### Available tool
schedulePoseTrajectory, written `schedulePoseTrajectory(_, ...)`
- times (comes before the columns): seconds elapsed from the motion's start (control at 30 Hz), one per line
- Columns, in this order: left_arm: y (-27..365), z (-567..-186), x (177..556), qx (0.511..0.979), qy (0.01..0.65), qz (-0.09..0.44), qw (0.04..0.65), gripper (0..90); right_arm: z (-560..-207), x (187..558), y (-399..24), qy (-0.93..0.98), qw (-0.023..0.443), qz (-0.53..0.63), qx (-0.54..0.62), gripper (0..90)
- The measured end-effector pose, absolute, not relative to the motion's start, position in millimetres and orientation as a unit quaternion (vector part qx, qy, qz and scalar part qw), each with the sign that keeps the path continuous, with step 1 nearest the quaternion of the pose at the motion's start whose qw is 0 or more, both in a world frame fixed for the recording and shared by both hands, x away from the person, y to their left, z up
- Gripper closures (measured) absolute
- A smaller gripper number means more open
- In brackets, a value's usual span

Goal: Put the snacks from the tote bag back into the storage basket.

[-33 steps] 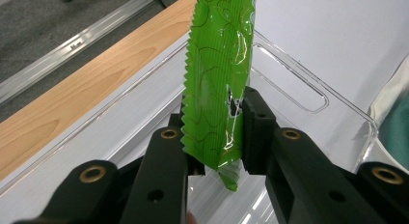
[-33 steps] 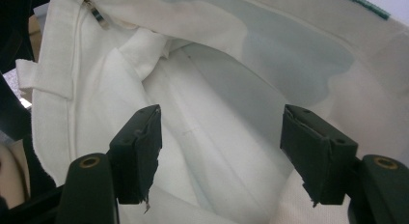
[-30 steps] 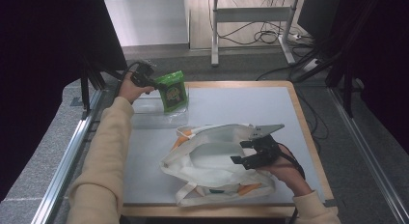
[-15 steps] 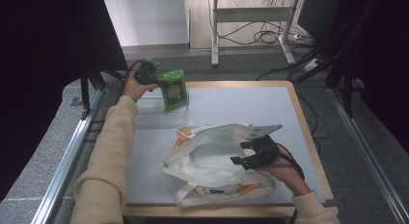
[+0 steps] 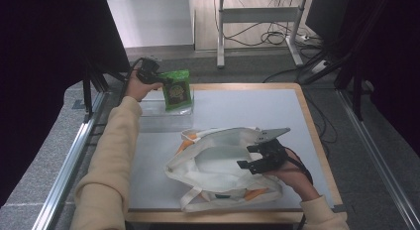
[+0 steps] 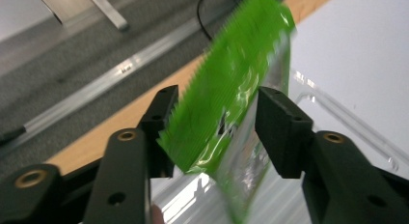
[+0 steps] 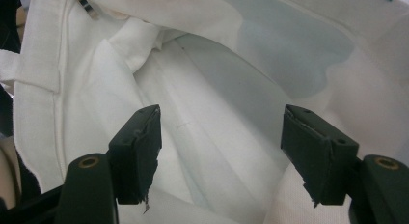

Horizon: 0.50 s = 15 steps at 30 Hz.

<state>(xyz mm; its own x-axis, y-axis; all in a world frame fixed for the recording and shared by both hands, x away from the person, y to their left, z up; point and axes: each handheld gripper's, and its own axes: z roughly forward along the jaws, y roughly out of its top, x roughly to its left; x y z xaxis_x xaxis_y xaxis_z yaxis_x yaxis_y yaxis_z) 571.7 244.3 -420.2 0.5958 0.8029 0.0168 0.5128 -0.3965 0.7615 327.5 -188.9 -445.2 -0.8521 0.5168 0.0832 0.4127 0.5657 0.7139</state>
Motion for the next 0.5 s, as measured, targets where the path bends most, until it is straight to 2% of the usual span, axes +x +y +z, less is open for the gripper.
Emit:
schedulePoseTrajectory(0.17,248,-415,571,0.802,0.415,0.203,0.379,43.2,-446,327,-188,0.884,0.068,0.383,0.260,31.1)
schedulePoseTrajectory(0.5,255,-406,566,0.795,0.418,0.205,0.389,42.0,-445,327,-188,0.884,0.068,0.383,0.260,31.1)
